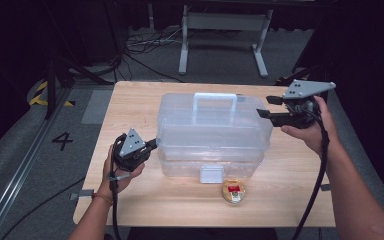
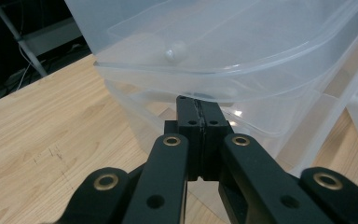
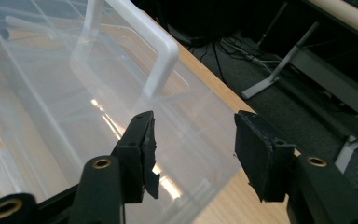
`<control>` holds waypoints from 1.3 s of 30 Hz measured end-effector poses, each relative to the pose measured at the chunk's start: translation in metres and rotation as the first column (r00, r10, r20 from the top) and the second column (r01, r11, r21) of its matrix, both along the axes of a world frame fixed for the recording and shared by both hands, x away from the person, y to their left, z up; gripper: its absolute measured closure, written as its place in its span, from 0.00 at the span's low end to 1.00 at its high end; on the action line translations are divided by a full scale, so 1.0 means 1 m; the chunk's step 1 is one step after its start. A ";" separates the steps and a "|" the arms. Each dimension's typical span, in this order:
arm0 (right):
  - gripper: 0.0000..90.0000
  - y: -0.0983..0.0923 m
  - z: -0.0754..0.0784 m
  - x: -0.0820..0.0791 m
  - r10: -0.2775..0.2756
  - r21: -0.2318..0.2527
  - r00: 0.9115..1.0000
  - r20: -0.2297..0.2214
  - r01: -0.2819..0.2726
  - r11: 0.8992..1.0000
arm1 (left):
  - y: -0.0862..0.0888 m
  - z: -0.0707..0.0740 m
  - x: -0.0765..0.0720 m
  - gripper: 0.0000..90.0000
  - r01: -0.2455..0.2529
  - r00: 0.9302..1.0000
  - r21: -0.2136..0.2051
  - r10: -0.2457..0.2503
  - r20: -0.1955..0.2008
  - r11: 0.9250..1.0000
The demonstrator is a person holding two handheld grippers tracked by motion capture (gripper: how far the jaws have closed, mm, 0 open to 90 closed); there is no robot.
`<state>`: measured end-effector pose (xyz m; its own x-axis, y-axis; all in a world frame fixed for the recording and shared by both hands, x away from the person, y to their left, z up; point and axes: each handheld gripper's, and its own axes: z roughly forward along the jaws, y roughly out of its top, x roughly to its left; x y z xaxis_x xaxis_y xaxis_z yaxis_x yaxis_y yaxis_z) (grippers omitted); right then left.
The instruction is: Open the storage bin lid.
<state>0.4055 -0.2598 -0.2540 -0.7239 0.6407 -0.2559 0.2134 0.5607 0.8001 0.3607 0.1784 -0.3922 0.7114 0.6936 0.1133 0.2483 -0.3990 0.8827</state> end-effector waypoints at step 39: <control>0.43 -0.050 -0.113 -0.031 -0.007 0.085 1.000 -0.010 0.008 0.996 | -0.003 0.002 0.008 1.00 -0.002 1.000 -0.005 0.002 -0.002 1.000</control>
